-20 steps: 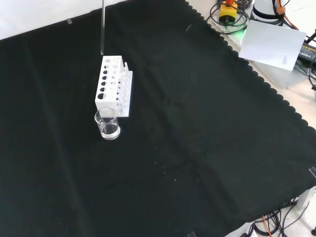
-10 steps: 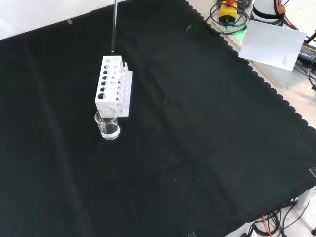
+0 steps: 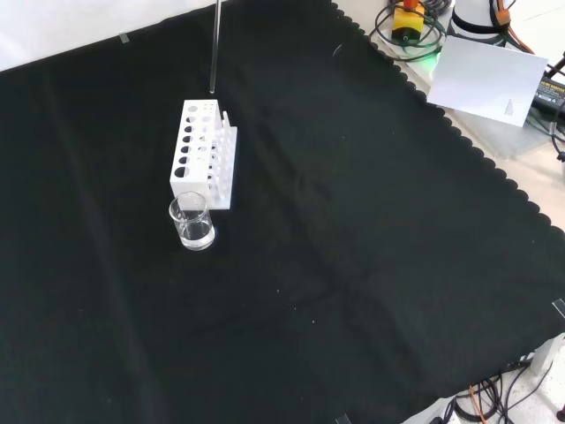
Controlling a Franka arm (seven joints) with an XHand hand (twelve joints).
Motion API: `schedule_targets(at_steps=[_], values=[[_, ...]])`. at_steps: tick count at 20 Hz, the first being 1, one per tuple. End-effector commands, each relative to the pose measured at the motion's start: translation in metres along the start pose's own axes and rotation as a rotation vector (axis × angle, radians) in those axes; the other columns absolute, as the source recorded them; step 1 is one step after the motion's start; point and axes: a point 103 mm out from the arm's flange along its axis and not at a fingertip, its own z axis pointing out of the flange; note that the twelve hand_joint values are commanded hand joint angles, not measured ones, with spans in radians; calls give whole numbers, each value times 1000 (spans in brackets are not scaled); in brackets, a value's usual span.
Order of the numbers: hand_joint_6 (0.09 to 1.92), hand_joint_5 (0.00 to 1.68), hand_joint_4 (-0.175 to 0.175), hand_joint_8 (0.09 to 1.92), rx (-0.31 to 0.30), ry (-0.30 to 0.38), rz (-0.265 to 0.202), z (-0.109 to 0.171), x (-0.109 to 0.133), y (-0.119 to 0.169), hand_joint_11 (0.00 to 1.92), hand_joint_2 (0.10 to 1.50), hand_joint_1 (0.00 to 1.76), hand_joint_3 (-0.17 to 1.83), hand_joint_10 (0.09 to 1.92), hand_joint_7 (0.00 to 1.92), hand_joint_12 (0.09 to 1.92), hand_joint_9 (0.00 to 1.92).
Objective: Put the glass rod back on the white test tube rack.
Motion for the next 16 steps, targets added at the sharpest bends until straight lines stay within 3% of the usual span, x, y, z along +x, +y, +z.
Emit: schedule_targets(at_steps=[1, 12, 16], values=[[381, 1161, -175, 1100, 31, 3, 4, 18, -5, 7, 1202, 1060, 1293, 0, 626, 1118, 846, 1709], [381, 1161, -175, 1100, 34, 28, 17, 32, -18, 15, 1202, 1060, 1293, 0, 627, 1118, 845, 1708], [381, 1162, -175, 1100, 62, 20, 22, 39, -21, 22, 1202, 1060, 1293, 0, 627, 1118, 845, 1708]])
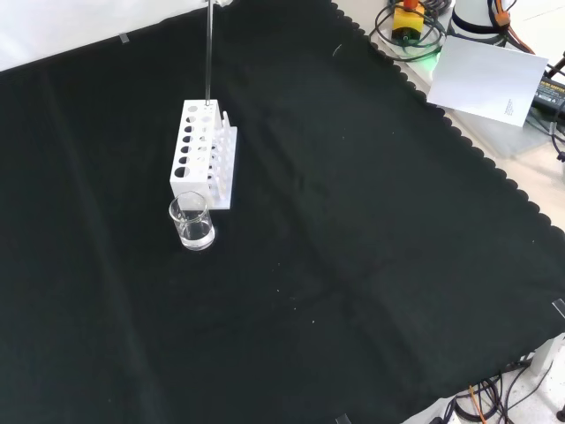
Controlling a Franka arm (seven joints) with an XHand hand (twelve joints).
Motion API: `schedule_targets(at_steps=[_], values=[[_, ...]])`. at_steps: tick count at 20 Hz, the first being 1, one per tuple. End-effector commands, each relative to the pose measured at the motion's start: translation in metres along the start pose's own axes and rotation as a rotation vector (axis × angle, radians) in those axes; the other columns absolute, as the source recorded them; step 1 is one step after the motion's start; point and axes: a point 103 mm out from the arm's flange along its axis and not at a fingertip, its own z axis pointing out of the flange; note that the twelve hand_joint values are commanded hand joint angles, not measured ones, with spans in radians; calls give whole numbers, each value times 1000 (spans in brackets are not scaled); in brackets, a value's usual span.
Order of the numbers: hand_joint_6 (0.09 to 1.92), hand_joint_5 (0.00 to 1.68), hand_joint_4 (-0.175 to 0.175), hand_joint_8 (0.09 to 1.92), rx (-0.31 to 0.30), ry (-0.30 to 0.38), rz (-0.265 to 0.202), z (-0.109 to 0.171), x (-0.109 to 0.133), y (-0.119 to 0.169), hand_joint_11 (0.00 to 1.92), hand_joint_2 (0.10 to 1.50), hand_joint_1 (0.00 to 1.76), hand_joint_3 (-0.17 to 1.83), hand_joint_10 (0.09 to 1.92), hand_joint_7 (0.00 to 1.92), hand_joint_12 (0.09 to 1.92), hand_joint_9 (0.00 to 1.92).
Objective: Put the glass rod back on the white test tube rack.
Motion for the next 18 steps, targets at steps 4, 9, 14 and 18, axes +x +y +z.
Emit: schedule_targets(at_steps=[4, 9, 14, 18], values=[[380, 1162, -175, 1101, 23, -8, 9, 14, -8, 12, 1203, 1060, 1293, 0, 627, 1118, 846, 1708], [380, 1162, -175, 1101, 29, -5, 16, 16, -10, 11, 1202, 1060, 1293, 0, 628, 1118, 845, 1708], [379, 1162, -175, 1101, 32, 8, 18, 19, -11, 12, 1202, 1060, 1293, 0, 628, 1118, 845, 1708], [379, 1162, -175, 1101, 44, -9, 14, 24, -8, 12, 1203, 1060, 1293, 0, 628, 1118, 846, 1708]])
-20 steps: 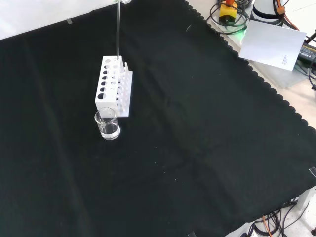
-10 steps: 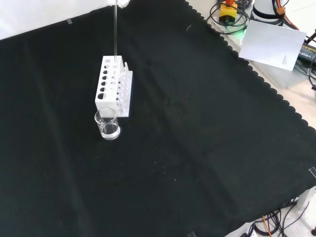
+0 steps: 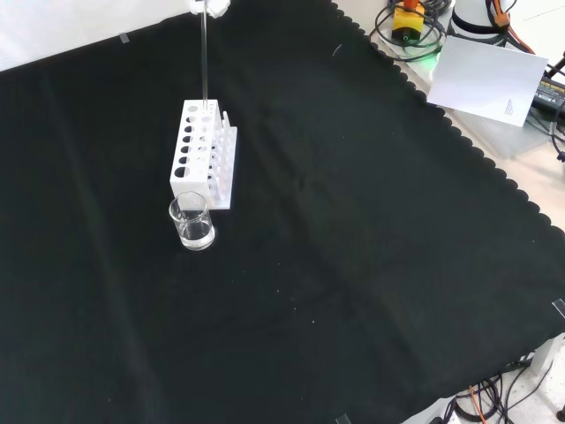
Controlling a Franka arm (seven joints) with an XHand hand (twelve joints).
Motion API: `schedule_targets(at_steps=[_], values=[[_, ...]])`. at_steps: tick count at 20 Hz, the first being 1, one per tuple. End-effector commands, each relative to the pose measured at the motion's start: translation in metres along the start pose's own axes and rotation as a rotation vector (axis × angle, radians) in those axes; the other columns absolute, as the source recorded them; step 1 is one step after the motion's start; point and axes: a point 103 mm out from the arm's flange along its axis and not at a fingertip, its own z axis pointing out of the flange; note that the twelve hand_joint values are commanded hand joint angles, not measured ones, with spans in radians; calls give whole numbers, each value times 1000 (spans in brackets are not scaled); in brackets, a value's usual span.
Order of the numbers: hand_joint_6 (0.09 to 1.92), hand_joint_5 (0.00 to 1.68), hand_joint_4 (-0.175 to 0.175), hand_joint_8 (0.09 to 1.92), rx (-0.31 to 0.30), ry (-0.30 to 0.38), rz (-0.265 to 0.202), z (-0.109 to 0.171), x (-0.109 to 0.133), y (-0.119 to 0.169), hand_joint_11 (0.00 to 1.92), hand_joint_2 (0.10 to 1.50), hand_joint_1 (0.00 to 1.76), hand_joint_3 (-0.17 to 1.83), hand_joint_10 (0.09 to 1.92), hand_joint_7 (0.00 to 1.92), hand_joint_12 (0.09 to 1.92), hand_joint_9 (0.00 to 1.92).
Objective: Put the glass rod back on the white test tube rack.
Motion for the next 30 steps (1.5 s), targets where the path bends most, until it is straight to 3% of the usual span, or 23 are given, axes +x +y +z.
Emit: schedule_targets(at_steps=[1, 11, 30], values=[[379, 1162, -175, 1101, 9, -8, -3, 4, 2, 0, 1203, 1060, 1293, 0, 628, 1118, 846, 1708], [379, 1162, -175, 1102, 22, -17, -4, 6, 9, 2, 1203, 1060, 1293, 0, 629, 1117, 846, 1708], [378, 1163, -175, 1102, 31, -1, 7, 14, -6, 2, 1200, 1060, 1293, 0, 629, 1117, 847, 1709]])
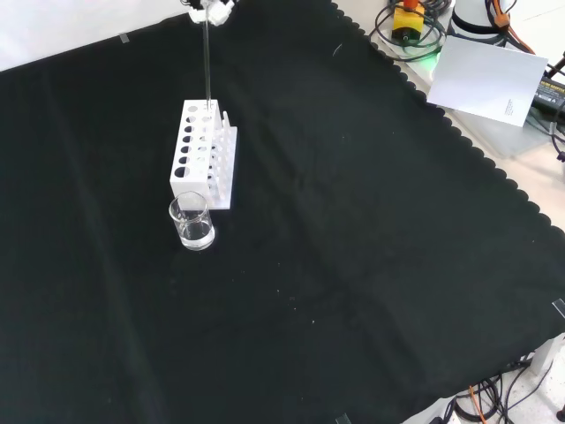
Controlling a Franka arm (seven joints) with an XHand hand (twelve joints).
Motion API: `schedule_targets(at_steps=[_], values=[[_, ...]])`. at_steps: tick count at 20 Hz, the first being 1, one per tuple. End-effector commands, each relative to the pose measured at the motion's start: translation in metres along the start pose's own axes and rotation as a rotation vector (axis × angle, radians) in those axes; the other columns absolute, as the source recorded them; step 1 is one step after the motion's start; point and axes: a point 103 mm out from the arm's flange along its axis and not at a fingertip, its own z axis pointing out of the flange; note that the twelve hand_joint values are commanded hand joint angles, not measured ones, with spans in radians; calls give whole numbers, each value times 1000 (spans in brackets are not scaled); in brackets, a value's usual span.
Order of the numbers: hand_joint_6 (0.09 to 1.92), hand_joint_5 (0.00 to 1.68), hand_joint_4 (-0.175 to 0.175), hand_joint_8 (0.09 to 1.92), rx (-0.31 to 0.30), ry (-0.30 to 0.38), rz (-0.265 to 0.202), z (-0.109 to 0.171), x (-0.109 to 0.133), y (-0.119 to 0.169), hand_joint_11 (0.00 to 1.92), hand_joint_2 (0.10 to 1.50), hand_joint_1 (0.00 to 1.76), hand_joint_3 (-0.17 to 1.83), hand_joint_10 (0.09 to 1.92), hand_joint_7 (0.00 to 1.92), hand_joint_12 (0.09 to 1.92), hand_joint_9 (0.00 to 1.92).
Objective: Put the glass rod back on the white test tube rack.
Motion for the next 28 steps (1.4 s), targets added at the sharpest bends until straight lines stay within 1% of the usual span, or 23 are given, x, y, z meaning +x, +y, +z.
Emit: schedule_targets(at_steps=[1, 16, 21, 23, 28], values=[[378, 1163, -175, 1102, -3, 1, 6, 2, -6, 0, 1200, 1060, 1293, 0, 629, 1117, 847, 1708], [375, 1164, -175, 1102, 71, 7, 0, 44, -8, 13, 1196, 1060, 1293, 0, 629, 1117, 849, 1708], [375, 1165, -175, 1102, 86, 6, 5, 52, -10, 17, 1195, 1060, 1293, 0, 629, 1117, 849, 1708], [375, 1165, -175, 1102, 79, 13, 5, 51, -12, 15, 1195, 1060, 1293, 0, 629, 1117, 850, 1708], [375, 1165, -175, 1102, 100, 6, 3, 59, -12, 22, 1195, 1060, 1293, 0, 629, 1118, 850, 1708]])
